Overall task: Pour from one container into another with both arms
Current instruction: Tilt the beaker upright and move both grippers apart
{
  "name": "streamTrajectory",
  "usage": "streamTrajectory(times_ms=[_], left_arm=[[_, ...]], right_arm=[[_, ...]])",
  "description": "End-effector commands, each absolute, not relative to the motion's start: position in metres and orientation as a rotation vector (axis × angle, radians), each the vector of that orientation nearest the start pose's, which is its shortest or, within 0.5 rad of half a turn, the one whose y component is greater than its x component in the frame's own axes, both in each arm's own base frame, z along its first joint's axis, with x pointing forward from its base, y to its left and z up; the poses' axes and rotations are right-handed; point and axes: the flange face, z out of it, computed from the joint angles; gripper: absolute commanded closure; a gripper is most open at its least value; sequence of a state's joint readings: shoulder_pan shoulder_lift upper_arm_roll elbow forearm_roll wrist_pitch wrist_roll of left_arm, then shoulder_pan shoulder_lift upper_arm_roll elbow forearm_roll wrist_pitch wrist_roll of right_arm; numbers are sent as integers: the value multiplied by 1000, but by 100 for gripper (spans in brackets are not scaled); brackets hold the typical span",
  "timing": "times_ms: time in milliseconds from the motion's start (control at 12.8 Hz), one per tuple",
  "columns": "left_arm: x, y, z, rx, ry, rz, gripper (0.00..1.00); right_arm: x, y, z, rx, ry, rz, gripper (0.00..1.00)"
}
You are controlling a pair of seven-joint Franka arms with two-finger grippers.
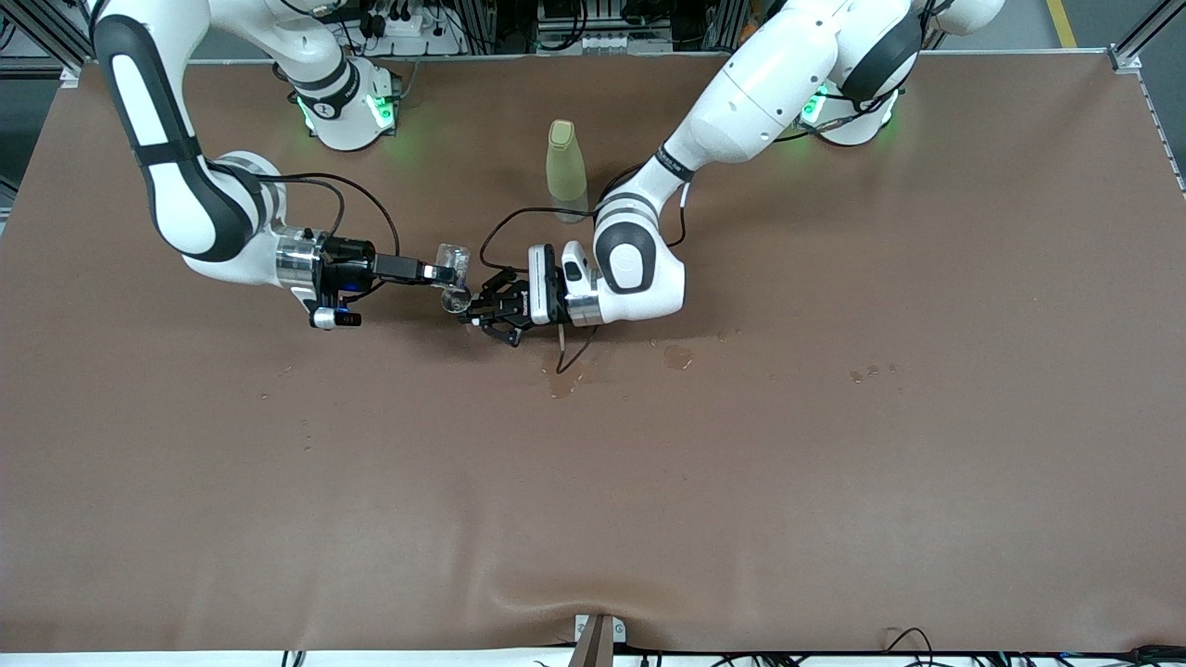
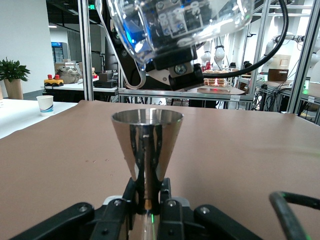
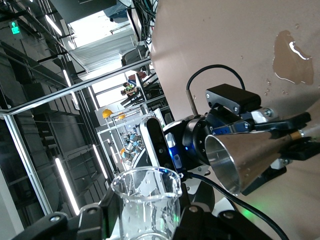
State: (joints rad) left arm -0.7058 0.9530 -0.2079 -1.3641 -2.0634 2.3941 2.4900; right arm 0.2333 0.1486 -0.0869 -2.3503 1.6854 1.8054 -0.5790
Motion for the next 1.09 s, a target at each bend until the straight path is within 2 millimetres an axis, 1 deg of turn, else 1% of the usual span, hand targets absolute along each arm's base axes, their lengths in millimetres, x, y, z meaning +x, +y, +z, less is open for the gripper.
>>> streamTrajectory(times_ms=[0,78,235,313,469,547,626,704,782,860,1017], left_arm=[[489,-574,179,1378,-1261,1174,100],[495,-568,180,1386,-1256,1182,100],[497,-565,179,1386,-1256,1183,100],[502,-555,176,1401,-1252,1180,100],[500,-543,175,1406,-1253,1165,100],[507,-528,175,1414,-1261,1167,100],[510,-519,175,1406,-1278,1169,100],[514,-508,179,1398,-1284,1171,100],[517,-493,181,1400,-1282,1168,100],[518,-478,185,1393,-1278,1167,100],[523,-441,204,1382,-1270,1182,100]], right_arm=[[487,156,293,-1653,392,214,83],[487,157,293,-1653,395,218,83],[489,158,297,-1658,376,205,83],[492,157,300,-1658,370,199,83],[496,157,305,-1676,331,181,83],[500,152,308,-1724,224,122,83],[506,144,312,-1743,164,73,83],[509,139,317,-1740,112,45,83],[514,134,321,-1754,24,5,83],[519,122,325,-1772,-66,-55,83],[525,100,326,-1783,-258,-216,83]])
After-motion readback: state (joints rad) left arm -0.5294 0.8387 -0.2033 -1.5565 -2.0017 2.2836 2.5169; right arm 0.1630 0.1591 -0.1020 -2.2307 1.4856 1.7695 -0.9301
